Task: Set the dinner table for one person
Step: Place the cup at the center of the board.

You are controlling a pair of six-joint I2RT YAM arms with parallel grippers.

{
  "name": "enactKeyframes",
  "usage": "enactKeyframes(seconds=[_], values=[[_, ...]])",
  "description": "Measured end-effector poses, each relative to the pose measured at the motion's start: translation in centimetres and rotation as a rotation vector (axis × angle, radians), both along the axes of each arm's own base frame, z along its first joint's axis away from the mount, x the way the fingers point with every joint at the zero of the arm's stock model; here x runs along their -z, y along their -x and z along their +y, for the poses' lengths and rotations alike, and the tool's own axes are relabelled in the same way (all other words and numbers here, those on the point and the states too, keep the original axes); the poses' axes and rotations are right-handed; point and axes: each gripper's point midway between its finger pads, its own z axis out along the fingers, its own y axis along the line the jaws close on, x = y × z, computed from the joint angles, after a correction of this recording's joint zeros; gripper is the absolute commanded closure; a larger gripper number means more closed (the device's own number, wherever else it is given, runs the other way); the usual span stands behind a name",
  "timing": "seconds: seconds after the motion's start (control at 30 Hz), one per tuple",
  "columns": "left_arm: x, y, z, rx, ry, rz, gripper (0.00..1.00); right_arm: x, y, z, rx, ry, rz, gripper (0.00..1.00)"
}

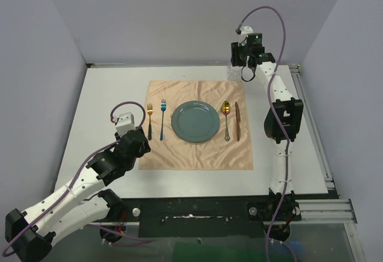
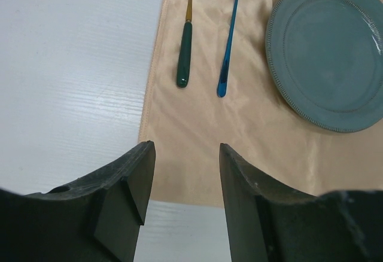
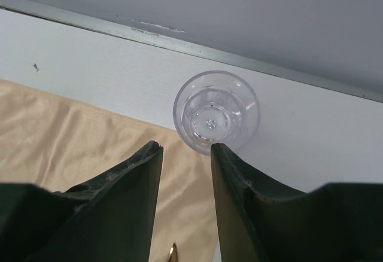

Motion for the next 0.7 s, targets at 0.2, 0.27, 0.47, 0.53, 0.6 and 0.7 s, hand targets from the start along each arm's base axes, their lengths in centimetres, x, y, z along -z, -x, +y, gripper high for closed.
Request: enactKeyframes(seconds=[0.2,0.27,0.47,0.53,0.6,0.7], values=[[-0.1,0.1,-0.4,0.017,0.019,0.005,0.56,-7.8,2.6,-0.6,0.036,-0.01,-0.105,0.94],[-0.1,0.2,-0.6,0.025,0.031,0.005,0.56,-8.5,3.2,-0.8,0.045,-0.013,-0.112,1.0],[-1.0,0.4,-0.7,0.033,0.069,-0.02,0.56,-0.8,4.6,-0.4,0.059,0.025,0.05,1.0],[-1.3,0.5,-0.7,0.031,0.079,-0.029,0.55,2.9,5.5,-0.2,0.06,0.047,0.127,1.0],[-1.4,0.5,-0.6,0.03,0.082,-0.032,0.56,6.7,6.7,-0.2,0.065,0.07,0.208,1.0],[-1.2,0.5,-0.6,0.03,0.077,-0.027,0.56,11.3,9.0,-0.4,0.076,0.096,0.316,1.0]])
